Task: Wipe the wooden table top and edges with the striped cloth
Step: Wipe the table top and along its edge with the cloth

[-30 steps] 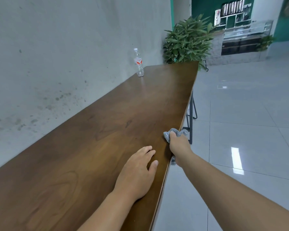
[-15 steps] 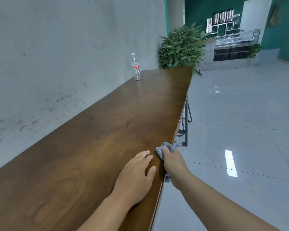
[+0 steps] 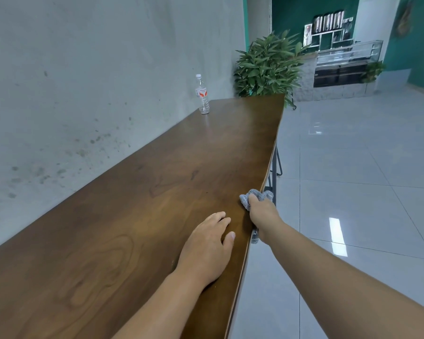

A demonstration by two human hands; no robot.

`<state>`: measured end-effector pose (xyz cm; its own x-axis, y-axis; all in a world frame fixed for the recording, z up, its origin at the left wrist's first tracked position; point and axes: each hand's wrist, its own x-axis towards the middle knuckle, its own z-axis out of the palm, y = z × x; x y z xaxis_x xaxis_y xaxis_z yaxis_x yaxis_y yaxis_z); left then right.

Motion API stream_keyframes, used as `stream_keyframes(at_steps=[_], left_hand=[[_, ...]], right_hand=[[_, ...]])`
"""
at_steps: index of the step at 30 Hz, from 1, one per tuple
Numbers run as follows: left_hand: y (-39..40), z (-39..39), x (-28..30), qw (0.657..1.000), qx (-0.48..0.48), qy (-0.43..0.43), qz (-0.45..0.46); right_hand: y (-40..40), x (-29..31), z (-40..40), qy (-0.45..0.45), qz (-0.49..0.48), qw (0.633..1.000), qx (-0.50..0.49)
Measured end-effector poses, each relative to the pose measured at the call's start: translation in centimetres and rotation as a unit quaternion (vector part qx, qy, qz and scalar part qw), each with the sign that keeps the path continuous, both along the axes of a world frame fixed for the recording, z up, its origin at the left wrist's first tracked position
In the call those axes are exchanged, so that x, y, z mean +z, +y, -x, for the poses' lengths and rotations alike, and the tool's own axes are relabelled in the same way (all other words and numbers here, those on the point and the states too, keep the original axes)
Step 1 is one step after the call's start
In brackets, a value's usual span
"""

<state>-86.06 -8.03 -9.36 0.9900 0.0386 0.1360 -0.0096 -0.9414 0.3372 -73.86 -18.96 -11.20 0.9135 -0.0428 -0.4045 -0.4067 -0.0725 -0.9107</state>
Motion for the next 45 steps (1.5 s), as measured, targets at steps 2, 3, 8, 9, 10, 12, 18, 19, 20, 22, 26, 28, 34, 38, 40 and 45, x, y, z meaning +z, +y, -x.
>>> stream_keyframes(at_steps=[2,3,8,9,10,12,18,19,20,22,26,28,34,38,40,45], left_hand=[[0.4,0.9,0.0,1.0,0.004,0.006,-0.004],[0.6,1.3,-0.1,1.0,0.005,0.007,-0.004],[1.0,2.2,-0.6,1.0,0.01,-0.007,0.004],[0.9,2.2,-0.6,1.0,0.011,-0.012,0.004],[0.9,2.1,-0.6,1.0,0.011,-0.015,0.004],[0.9,2.1,-0.6,1.0,0.012,-0.017,0.006],[0.8,2.3,-0.4,1.0,0.006,-0.018,0.008],[0.8,2.4,-0.4,1.0,0.004,-0.016,0.007],[0.8,2.5,-0.3,1.0,0.002,-0.015,0.006],[1.0,2.9,-0.3,1.0,-0.001,-0.008,0.001],[1.3,4.3,-0.7,1.0,-0.007,-0.008,-0.005],[1.3,4.7,-0.8,1.0,-0.005,-0.014,-0.004],[1.1,4.6,-0.7,0.999,0.003,-0.032,0.003],[1.0,4.6,-0.7,0.999,0.008,-0.036,0.003],[0.9,4.6,-0.7,0.999,0.016,-0.032,0.002],[0.7,4.8,-0.3,1.0,0.023,-0.019,-0.004]], right_hand=[[0.3,-0.4,1.6,0.004,0.004,1.0,0.004],[0.4,-0.7,2.6,0.001,0.01,1.0,0.007],[0.3,-1.3,5.2,-0.011,-0.002,1.0,0.022],[0.2,-1.2,4.8,-0.008,-0.001,1.0,0.023],[0.3,-1.1,4.3,-0.004,0.003,1.0,0.022],[0.3,-0.8,3.1,0.0,0.015,1.0,0.012],[0.2,0.0,1.3,-0.013,0.016,1.0,-0.007],[0.2,0.0,1.5,-0.009,0.008,1.0,-0.01],[0.2,0.1,1.8,-0.005,-0.001,1.0,-0.011],[0.3,0.0,2.6,-0.002,-0.013,1.0,-0.01],[0.5,-1.4,5.3,-0.005,-0.004,1.0,0.0],[0.6,-2.1,6.7,-0.004,-0.01,1.0,0.006],[0.3,-1.6,6.9,-0.008,-0.014,1.0,0.016],[0.2,-0.6,4.7,-0.011,-0.004,1.0,0.015],[0.2,-0.4,3.9,-0.003,-0.012,1.0,0.009],[0.2,-0.6,4.5,-0.002,-0.008,1.0,0.016]])
